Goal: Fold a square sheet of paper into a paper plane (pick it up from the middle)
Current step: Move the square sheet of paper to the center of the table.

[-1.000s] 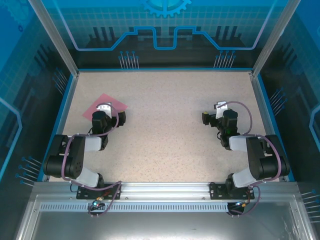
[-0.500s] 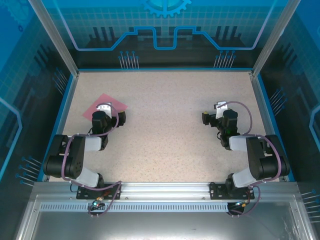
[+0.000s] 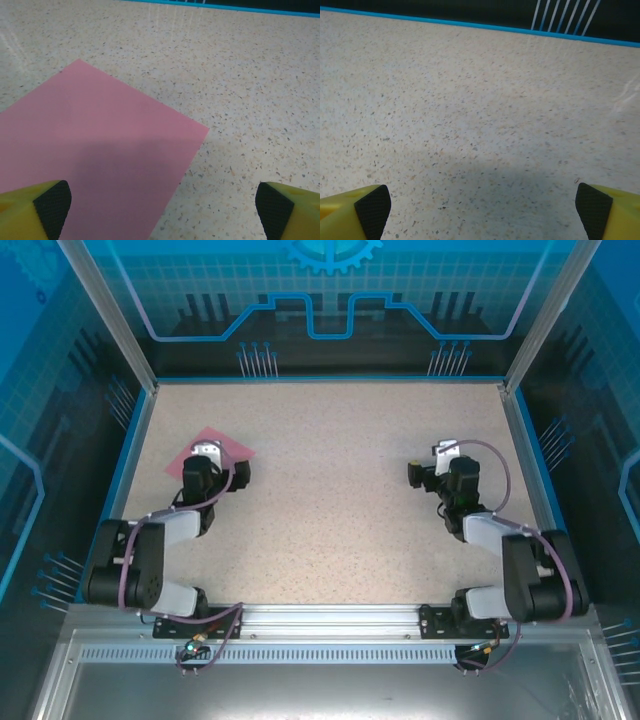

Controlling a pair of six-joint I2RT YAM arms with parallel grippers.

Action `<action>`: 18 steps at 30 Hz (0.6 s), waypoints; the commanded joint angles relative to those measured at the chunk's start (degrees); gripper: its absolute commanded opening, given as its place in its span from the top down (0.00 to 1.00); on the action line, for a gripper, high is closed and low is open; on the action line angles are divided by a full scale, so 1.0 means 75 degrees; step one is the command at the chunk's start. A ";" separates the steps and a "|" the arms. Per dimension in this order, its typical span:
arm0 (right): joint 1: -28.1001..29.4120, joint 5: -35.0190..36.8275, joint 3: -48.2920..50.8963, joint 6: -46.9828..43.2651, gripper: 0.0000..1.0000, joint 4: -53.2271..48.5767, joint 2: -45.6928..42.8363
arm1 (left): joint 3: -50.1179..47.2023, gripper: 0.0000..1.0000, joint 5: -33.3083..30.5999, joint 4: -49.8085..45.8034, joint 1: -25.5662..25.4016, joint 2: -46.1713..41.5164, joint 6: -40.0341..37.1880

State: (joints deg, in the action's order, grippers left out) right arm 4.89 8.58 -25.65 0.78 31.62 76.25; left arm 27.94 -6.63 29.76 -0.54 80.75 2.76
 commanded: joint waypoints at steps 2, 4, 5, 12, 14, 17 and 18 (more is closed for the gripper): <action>0.0249 0.0862 -0.1180 0.1034 0.01 -0.2655 -0.0799 | 0.1460 0.01 -0.0630 -0.3113 -0.0009 -0.0837 0.1384; 0.0305 0.0653 -0.1906 0.1560 0.01 -0.3925 -0.0802 | 0.2176 0.01 -0.0416 -0.4319 -0.0011 -0.0796 0.2035; 0.0385 0.0552 -0.2142 0.1771 0.01 -0.4332 -0.0745 | 0.2559 0.01 -0.0306 -0.4972 -0.0031 -0.0692 0.2259; 0.1441 0.0291 -0.2929 0.2840 0.01 -0.5404 -0.0395 | 0.3797 0.01 0.1293 -0.6436 -0.0115 0.0458 0.3484; 0.1728 0.0074 -0.3205 0.3110 0.01 -0.5722 -0.0155 | 0.4076 0.01 0.1584 -0.6503 -0.0122 0.0961 0.3595; 0.2034 -0.0313 -0.3588 0.3456 0.01 -0.5984 0.0248 | 0.4472 0.01 0.1293 -0.6610 -0.0135 0.1644 0.3904; 0.2115 -0.0485 -0.3647 0.3544 0.01 -0.5997 0.0372 | 0.4644 0.01 0.1106 -0.6676 -0.0129 0.1877 0.3996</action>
State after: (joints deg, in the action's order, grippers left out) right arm 19.09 8.62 -50.00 22.83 -8.62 77.14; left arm 59.16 0.93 -15.42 -1.30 91.72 28.42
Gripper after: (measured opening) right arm 0.992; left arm 0.987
